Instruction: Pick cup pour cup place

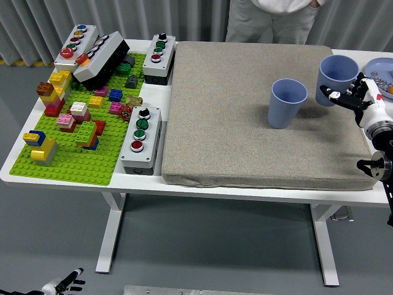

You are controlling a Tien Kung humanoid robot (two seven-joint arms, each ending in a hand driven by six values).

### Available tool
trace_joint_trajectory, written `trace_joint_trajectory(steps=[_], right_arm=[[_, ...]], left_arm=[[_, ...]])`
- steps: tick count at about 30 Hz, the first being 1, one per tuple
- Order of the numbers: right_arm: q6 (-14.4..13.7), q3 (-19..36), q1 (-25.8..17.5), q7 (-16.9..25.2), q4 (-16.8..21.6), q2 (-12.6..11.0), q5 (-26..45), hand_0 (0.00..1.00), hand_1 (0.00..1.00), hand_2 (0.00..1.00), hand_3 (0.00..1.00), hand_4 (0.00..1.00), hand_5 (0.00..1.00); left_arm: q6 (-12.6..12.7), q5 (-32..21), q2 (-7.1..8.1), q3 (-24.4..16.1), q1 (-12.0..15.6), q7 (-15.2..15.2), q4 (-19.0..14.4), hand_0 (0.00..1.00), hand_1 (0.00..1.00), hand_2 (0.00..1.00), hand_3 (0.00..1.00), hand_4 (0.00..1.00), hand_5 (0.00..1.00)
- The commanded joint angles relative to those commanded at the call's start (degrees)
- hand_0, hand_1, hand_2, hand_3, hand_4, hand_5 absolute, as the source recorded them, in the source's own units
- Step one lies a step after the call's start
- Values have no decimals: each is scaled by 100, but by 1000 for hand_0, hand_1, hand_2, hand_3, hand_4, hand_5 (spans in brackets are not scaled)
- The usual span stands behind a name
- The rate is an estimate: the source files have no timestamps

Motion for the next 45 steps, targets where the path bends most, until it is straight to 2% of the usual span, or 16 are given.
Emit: trace_joint_trajectory(steps=[7, 13, 24, 31, 42, 45], right_arm=[[-210, -26, -105, -124, 368, 6, -581, 689, 552, 490, 615, 681, 91], [-424, -8, -171, -196, 540, 2, -1166, 694, 554, 492, 615, 677, 88], [-856, 48, -305, -472, 997, -3, -2669, 698, 558, 495, 612, 673, 84], [-976, 22, -372, -659, 1256, 15, -3479, 701, 562, 497, 611, 671, 83], [-1093, 2, -425, -824, 1504, 39, -4211, 703, 563, 498, 610, 668, 76], [-1123, -49, -450, -798, 1539, 50, -4091, 705, 564, 498, 608, 664, 71]], left_arm=[[2, -65, 5, 56, 40, -12, 0, 859, 834, 846, 757, 633, 981], [3, -80, 2, 61, 38, -17, 0, 858, 834, 846, 757, 633, 981], [2, -76, -3, 73, 14, -19, 0, 858, 834, 846, 757, 632, 981], [1, -66, -7, 67, 6, -17, 0, 859, 834, 845, 757, 633, 981], [1, -79, -8, 89, 8, -16, 0, 859, 834, 846, 757, 633, 981], [1, -85, -7, 94, 15, -17, 0, 860, 834, 846, 757, 632, 980]])
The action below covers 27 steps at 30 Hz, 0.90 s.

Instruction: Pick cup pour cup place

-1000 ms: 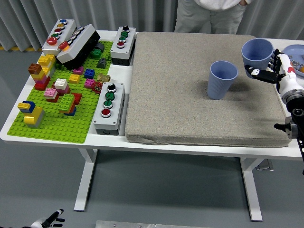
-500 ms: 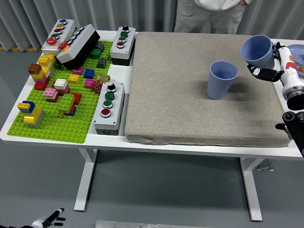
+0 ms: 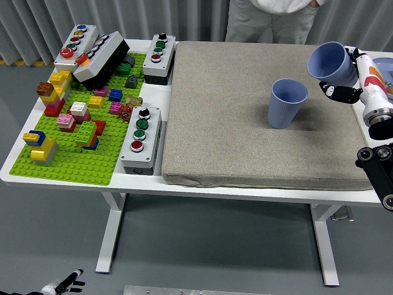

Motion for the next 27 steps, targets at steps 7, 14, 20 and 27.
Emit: trace_joint_trajectory(steps=[7, 14, 20, 27], right_arm=[[-55, -72, -35, -106, 101, 14, -259, 706, 564, 498, 607, 662, 66], [-86, -154, -66, -227, 197, 20, -595, 706, 564, 498, 607, 664, 71], [-98, -217, -88, -318, 250, 18, -892, 705, 566, 498, 606, 660, 68], [-112, -243, -72, -384, 291, -6, -1190, 706, 566, 498, 605, 657, 63]], left_arm=[[0, -20, 1, 23, 2, -2, 0, 860, 833, 846, 758, 632, 981], [0, -39, 5, 49, 24, -3, 0, 860, 834, 846, 758, 632, 981], [0, -61, 8, 72, 38, -6, 0, 860, 834, 845, 757, 632, 980], [-1, -58, 11, 65, 22, -6, 0, 860, 834, 845, 758, 633, 981]])
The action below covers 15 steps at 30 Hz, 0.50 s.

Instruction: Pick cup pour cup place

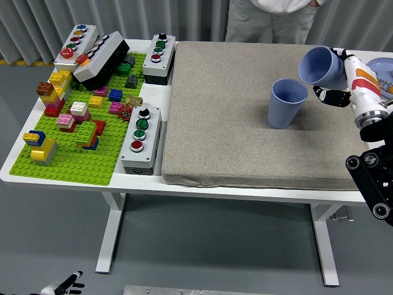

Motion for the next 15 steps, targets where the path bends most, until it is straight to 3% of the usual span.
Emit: trace_joint_trajectory(steps=[15], right_arm=[[-28, -88, -17, -177, 171, -32, -419, 711, 567, 498, 601, 652, 56]], left_arm=[[0, 25, 0, -22, -17, 1, 0, 860, 833, 845, 758, 632, 980]])
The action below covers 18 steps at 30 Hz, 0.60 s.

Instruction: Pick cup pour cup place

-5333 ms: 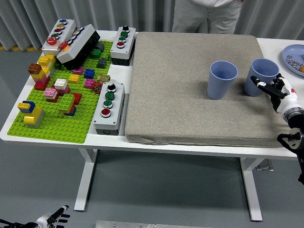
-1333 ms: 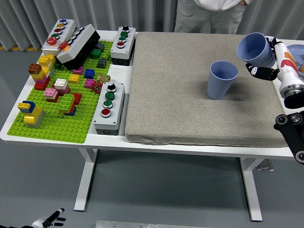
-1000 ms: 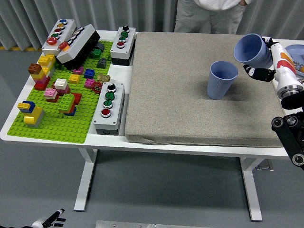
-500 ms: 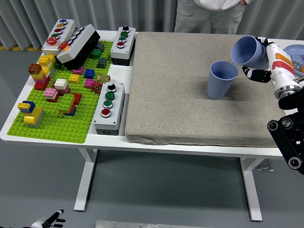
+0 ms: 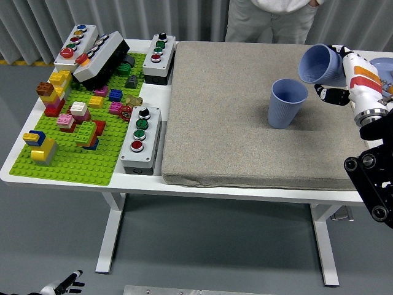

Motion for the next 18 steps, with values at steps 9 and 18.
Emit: trace_joint_trajectory(steps=[9, 18], right_arm=[[-20, -56, -23, -55, 61, 3, -89, 710, 566, 499, 597, 650, 52], [-45, -84, -28, -67, 99, -1, -141, 710, 567, 498, 589, 652, 51]], left_arm=[[-1, -3, 0, -1, 0, 3, 0, 860, 833, 846, 757, 632, 980], [1, -8, 1, -2, -6, 1, 0, 860, 833, 845, 757, 633, 979]])
